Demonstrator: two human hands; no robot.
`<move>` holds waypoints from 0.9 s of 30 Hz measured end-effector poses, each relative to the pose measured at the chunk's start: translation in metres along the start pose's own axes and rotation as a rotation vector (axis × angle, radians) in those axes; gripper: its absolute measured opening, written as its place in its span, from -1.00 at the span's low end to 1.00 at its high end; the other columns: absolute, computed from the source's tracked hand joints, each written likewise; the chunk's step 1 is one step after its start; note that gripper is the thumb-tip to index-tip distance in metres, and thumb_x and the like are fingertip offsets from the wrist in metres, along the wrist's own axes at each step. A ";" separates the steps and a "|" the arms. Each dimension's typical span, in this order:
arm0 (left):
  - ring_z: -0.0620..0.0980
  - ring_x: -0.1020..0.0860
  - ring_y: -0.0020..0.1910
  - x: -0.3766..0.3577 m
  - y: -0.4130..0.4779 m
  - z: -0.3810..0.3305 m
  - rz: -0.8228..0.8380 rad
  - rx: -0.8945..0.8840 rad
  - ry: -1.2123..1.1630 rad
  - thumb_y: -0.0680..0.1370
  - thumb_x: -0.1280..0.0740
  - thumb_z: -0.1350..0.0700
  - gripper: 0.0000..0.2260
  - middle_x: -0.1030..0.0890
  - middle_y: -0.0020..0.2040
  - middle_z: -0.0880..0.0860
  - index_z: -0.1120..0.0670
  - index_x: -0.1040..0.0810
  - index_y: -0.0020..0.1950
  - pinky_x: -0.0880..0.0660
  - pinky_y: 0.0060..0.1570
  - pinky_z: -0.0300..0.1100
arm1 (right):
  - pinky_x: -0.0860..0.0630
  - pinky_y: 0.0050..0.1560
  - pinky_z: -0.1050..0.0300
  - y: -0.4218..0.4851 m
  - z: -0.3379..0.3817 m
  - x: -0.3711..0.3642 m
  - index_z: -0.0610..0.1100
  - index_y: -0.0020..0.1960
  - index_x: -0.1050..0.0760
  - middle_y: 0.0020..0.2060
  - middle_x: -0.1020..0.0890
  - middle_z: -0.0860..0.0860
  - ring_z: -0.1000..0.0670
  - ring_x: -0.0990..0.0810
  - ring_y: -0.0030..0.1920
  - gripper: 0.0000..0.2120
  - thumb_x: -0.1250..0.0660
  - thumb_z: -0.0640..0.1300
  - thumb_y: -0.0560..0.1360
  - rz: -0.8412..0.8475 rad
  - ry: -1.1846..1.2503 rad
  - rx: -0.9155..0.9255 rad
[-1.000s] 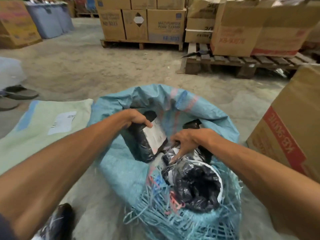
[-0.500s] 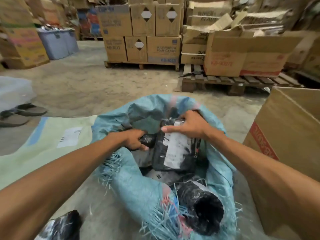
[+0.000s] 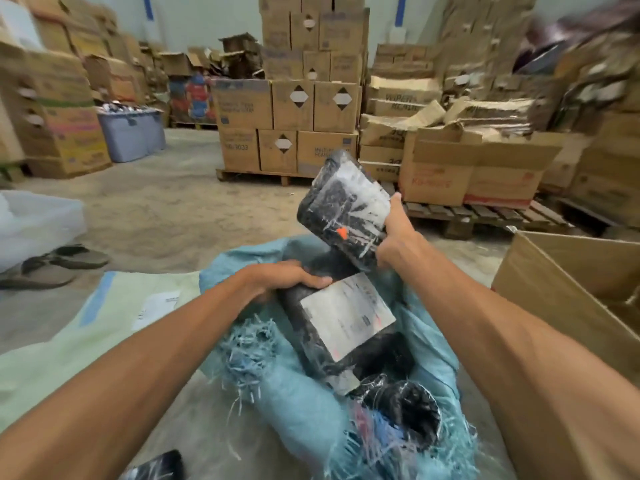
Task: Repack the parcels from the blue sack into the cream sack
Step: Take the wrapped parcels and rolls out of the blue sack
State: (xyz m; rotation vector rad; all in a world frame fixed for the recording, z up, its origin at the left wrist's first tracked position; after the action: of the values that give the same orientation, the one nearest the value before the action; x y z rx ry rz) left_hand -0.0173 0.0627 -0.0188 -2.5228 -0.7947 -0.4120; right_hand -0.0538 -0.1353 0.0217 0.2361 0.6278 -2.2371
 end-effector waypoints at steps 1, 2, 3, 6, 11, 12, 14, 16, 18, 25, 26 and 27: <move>0.06 -0.68 -0.14 0.002 -0.007 -0.005 0.011 0.015 -0.109 0.51 -0.45 -0.03 -0.75 -0.71 -0.08 0.12 0.14 -0.65 0.02 -0.61 -0.06 -0.08 | -0.52 0.17 -0.36 -0.003 0.007 -0.001 -0.10 0.13 -0.67 0.05 -0.71 -0.20 -0.25 -0.68 0.06 -0.21 -0.13 0.54 0.39 -0.027 0.033 0.006; 0.04 -0.68 -0.21 0.001 -0.014 -0.011 0.032 0.016 -0.190 0.53 -0.42 -0.02 -0.76 -0.71 -0.12 0.12 0.15 -0.64 0.03 -0.62 -0.13 -0.10 | -0.50 0.19 -0.36 -0.012 0.012 -0.002 -0.09 0.15 -0.66 0.06 -0.71 -0.18 -0.25 -0.67 0.08 -0.17 -0.13 0.58 0.34 -0.062 0.044 -0.014; 0.03 -0.68 -0.24 0.003 -0.024 -0.018 0.040 0.010 -0.250 0.55 -0.40 0.00 -0.76 -0.71 -0.15 0.11 0.16 -0.62 0.05 -0.62 -0.20 -0.12 | -0.48 0.21 -0.36 -0.015 0.017 -0.002 -0.07 0.18 -0.63 0.08 -0.70 -0.15 -0.24 -0.66 0.09 -0.10 -0.13 0.63 0.26 -0.093 0.046 -0.035; 0.04 -0.66 -0.22 0.018 -0.051 -0.024 -0.020 -0.028 -0.380 0.56 -0.38 0.02 -0.75 -0.70 -0.10 0.12 0.18 -0.61 0.11 -0.63 -0.11 -0.07 | -0.48 0.23 -0.32 -0.041 0.033 -0.012 -0.09 0.19 -0.60 0.00 -0.72 -0.13 -0.23 -0.69 0.03 -0.06 -0.13 0.64 0.23 -0.075 0.088 -0.047; 0.06 -0.67 -0.17 0.077 -0.136 0.035 -0.342 -0.067 -0.535 0.55 -0.39 -0.03 -0.70 -0.70 0.04 0.16 0.15 -0.61 0.17 -0.59 -0.27 -0.13 | -0.60 0.03 -0.30 -0.115 0.025 -0.057 -0.10 0.16 -0.64 0.04 -0.72 -0.16 -0.30 -0.71 -0.04 -0.24 -0.41 0.49 0.25 0.163 -0.017 -0.056; 0.06 -0.67 -0.20 0.089 -0.157 0.056 -0.418 -0.077 -0.590 0.56 -0.37 -0.02 -0.72 -0.71 0.02 0.16 0.14 -0.62 0.14 -0.58 -0.30 -0.15 | -0.61 0.04 -0.30 -0.120 0.018 -0.068 -0.11 0.16 -0.64 0.04 -0.72 -0.18 -0.30 -0.71 -0.03 -0.30 -0.41 0.43 0.31 0.224 -0.038 -0.052; 0.04 -0.68 -0.25 0.111 -0.204 0.103 -0.581 -0.081 -0.710 0.57 -0.36 -0.03 -0.74 -0.72 -0.03 0.13 0.12 -0.62 0.13 -0.57 -0.30 -0.15 | -0.57 0.10 -0.36 -0.132 -0.005 -0.093 -0.10 0.21 -0.63 0.06 -0.70 -0.21 -0.31 -0.70 0.01 -0.36 -0.43 0.36 0.36 0.278 -0.063 -0.055; 0.04 -0.69 -0.24 0.129 -0.254 0.150 -0.745 -0.084 -0.797 0.57 -0.35 -0.04 -0.72 -0.72 -0.03 0.13 0.13 -0.62 0.14 -0.61 -0.25 -0.11 | -0.53 0.12 -0.42 -0.143 -0.038 -0.123 -0.10 0.26 -0.59 0.08 -0.69 -0.24 -0.34 -0.68 0.03 -0.29 -0.54 0.31 0.27 0.336 -0.130 -0.050; 0.07 -0.70 -0.16 0.141 -0.301 0.191 -0.880 -0.078 -0.856 0.57 -0.36 -0.05 -0.69 -0.71 0.01 0.15 0.13 -0.62 0.18 -0.62 -0.04 0.00 | -0.54 0.08 -0.43 -0.136 -0.083 -0.143 -0.09 0.27 -0.57 0.07 -0.69 -0.24 -0.35 -0.69 0.00 -0.05 -0.68 0.30 -0.02 0.289 -0.260 -0.080; 0.13 -0.68 0.01 0.148 -0.422 0.286 -1.118 0.014 -0.909 0.56 -0.36 -0.09 -0.63 -0.71 0.03 0.12 0.10 -0.58 0.26 -0.59 0.08 0.06 | -0.57 0.13 -0.32 -0.166 -0.225 -0.187 -0.14 0.15 -0.60 0.12 -0.68 -0.10 -0.22 -0.66 0.08 0.00 -0.66 0.38 -0.15 0.300 -0.413 -0.069; 0.13 -0.68 0.00 0.146 -0.431 0.295 -1.138 0.033 -0.885 0.55 -0.37 -0.09 -0.63 -0.71 0.02 0.12 0.11 -0.58 0.25 -0.60 0.06 0.05 | -0.54 0.21 -0.26 -0.182 -0.237 -0.187 -0.18 0.20 -0.56 0.14 -0.64 -0.05 -0.21 -0.62 0.14 -0.03 -0.65 0.37 -0.03 0.297 -0.455 -0.059; 0.13 -0.68 -0.01 0.140 -0.441 0.306 -1.148 0.053 -0.864 0.55 -0.38 -0.09 -0.63 -0.71 0.02 0.12 0.11 -0.57 0.26 -0.61 0.03 0.04 | -0.50 0.28 -0.23 -0.195 -0.255 -0.183 -0.22 0.25 -0.51 0.16 -0.58 -0.04 -0.20 -0.57 0.20 -0.05 -0.62 0.36 0.07 0.282 -0.498 -0.066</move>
State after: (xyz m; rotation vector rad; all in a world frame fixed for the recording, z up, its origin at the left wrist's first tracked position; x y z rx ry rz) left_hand -0.1277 0.6036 -0.0739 -1.8564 -2.4917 0.4276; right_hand -0.0815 0.2240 -0.0615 -0.2488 0.3688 -1.8954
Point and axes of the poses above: each hand's wrist, its own y-axis towards the middle knuckle, its own x-axis out of the back of the hand, z = x × y, the point moved 7 cm from there along y, towards the middle knuckle
